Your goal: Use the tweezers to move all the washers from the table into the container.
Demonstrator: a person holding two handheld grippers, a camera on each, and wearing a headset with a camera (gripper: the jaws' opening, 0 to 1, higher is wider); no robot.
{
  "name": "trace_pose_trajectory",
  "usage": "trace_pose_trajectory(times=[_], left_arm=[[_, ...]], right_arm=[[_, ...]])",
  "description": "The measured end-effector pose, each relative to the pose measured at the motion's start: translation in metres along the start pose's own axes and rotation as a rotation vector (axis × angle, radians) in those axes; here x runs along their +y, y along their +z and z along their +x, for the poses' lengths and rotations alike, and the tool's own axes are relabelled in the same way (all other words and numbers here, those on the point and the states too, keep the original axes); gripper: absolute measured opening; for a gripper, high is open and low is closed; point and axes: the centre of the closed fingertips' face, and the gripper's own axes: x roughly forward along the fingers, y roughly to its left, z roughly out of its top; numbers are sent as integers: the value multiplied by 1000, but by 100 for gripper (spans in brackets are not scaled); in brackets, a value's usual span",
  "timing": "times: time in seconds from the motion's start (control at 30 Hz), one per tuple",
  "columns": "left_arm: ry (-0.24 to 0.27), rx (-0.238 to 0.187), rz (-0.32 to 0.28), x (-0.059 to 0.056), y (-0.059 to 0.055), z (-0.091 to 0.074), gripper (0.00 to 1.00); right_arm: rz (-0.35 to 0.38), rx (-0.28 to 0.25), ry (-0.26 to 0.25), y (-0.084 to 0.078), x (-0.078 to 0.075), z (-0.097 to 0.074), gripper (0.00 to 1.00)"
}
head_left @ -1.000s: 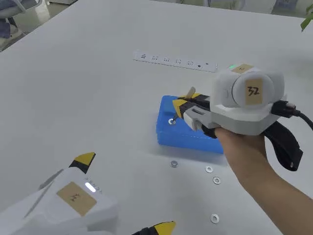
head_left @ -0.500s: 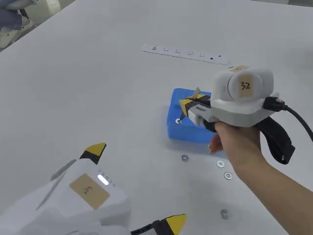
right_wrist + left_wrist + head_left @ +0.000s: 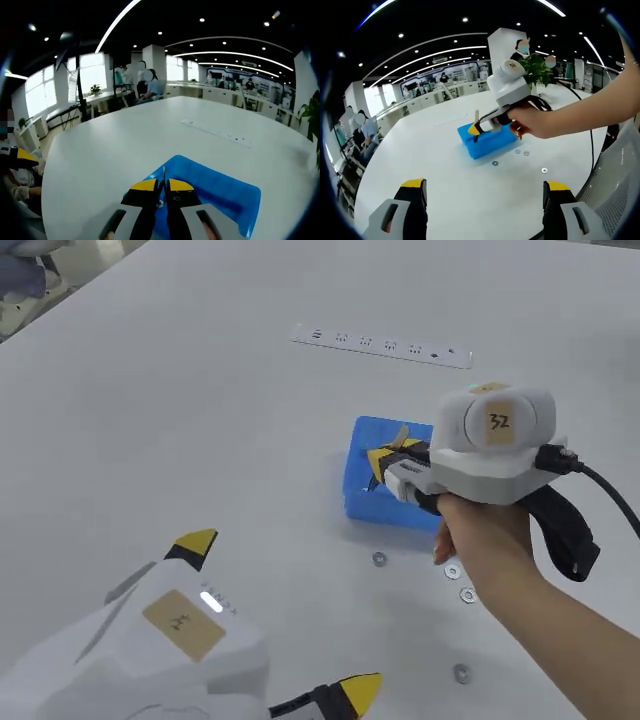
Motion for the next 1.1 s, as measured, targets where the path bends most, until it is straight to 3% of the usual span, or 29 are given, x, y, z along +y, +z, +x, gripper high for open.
trace_pose_trajectory(times=[0.13,0.23,0.43,0.63,0.87,1.1], left_arm=[[1,-1,5,0,0,0,99],[3,-3,4,0,1,-1,99],[18,-3,-4,3,0,-1,99],[17,-6,0,3,0,-1,99],[16,-8,-3,4,1,-2,99],[16,-6,3,3,1,-2,99]], right_arm=[[5,-23,3,11,1,-10,3],[-60,-34,1,18,5,-20,3],[-117,-66,12,30,18,-46,3],[-75,-98,42,37,29,-68,3],[-48,-95,58,30,37,-80,3],[-39,-40,67,1,42,-75,3]])
